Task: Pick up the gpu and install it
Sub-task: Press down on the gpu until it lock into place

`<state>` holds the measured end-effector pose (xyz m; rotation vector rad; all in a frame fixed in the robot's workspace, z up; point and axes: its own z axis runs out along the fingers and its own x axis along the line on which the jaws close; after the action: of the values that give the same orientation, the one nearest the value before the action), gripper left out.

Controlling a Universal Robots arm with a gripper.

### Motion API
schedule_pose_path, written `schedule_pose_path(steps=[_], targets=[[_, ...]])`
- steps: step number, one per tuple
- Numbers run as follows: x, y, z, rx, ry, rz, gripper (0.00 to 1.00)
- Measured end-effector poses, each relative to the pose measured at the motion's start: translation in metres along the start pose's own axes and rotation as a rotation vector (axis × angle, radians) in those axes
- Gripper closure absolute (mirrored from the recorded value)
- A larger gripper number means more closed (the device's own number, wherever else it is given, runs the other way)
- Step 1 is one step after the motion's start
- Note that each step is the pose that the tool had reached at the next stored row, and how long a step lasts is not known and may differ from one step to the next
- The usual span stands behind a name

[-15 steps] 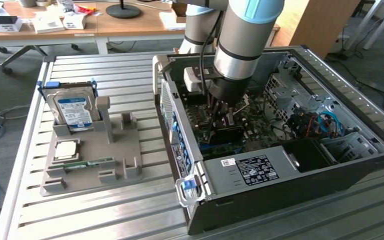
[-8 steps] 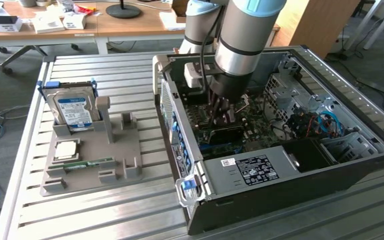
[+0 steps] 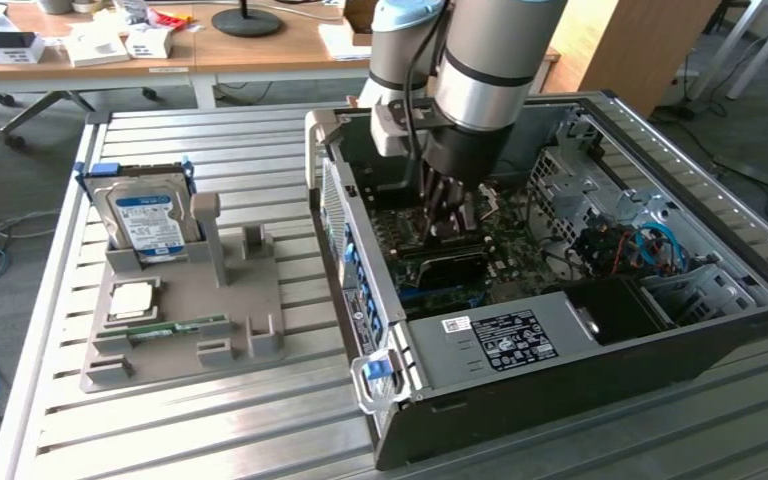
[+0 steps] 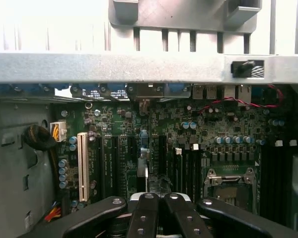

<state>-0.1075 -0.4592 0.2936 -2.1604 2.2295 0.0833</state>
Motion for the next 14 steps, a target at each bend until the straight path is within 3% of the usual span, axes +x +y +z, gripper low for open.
schedule_pose_path(steps=[3, 8, 14], targets=[[0.0, 0.0001, -0.0055, 0.0, 0.0, 0.0, 0.89], [0.0, -0.0005, -0.0056, -0.0001, 0.0001, 0.0, 0.89], [-0.001, -0.0112, -0.0056, 0.0, -0.0001, 0.0, 0.89]])
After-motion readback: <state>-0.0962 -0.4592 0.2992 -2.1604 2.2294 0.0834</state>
